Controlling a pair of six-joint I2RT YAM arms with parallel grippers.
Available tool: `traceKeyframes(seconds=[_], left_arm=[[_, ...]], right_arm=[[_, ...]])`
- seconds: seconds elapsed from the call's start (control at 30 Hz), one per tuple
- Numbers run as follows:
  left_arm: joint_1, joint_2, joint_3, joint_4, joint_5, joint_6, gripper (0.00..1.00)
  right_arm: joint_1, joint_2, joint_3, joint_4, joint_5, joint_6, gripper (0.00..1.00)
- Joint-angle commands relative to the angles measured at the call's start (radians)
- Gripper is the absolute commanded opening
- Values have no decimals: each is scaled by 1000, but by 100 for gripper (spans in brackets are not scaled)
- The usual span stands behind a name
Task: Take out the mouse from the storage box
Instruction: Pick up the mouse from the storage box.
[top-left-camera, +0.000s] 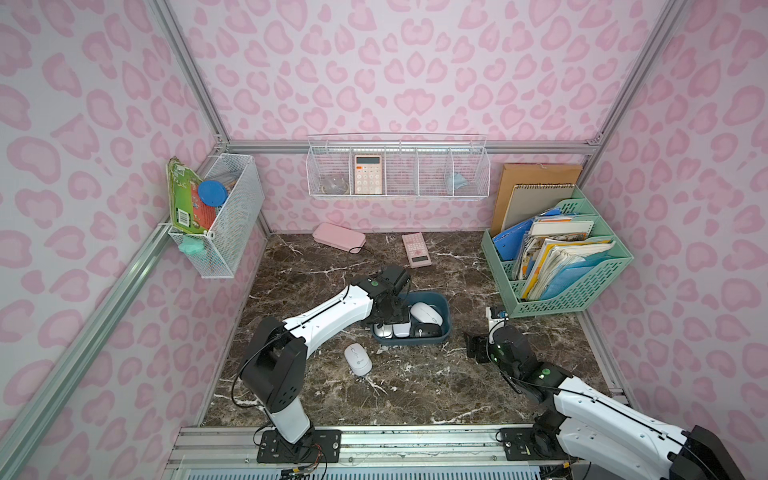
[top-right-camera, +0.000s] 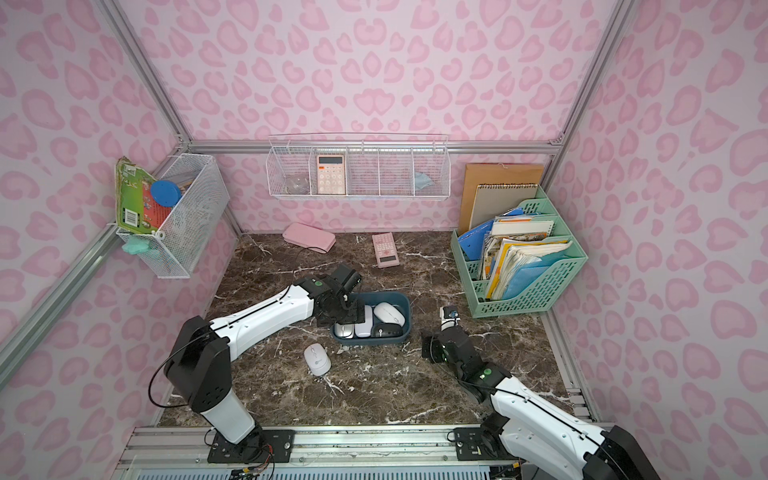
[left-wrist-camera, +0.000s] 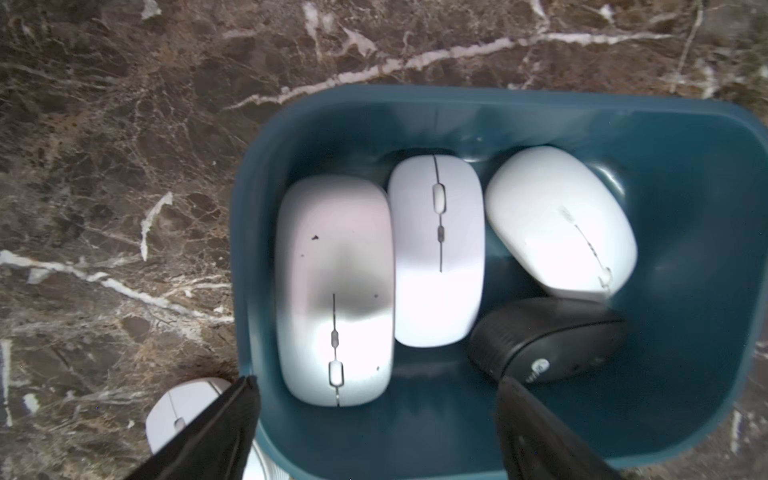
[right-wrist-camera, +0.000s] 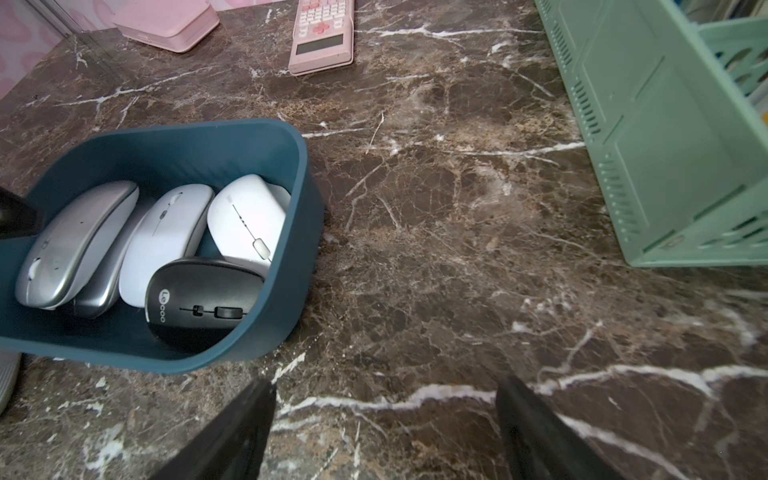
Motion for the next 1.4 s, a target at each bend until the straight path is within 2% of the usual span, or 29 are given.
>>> traceKeyframes(seconds=[0.0, 0.53, 0.83, 1.23, 1.37], left_arm=[[-4, 32, 20, -55, -46, -27, 92], [-27, 116, 63, -63, -67, -47, 92], [-28, 151, 98, -127, -76, -56, 93], [-64, 183, 153, -81, 18, -19, 86], [-71, 172, 158, -67, 14, -11, 86]], right_arm=[[-6, -19, -14, 58, -25, -22, 87], [-22, 26, -5, 80, -38, -28, 88], [-24, 29, -5, 82, -40, -25, 88], [-26, 26, -8, 81, -38, -23, 88], [-26, 38, -2, 76, -34, -20, 88]])
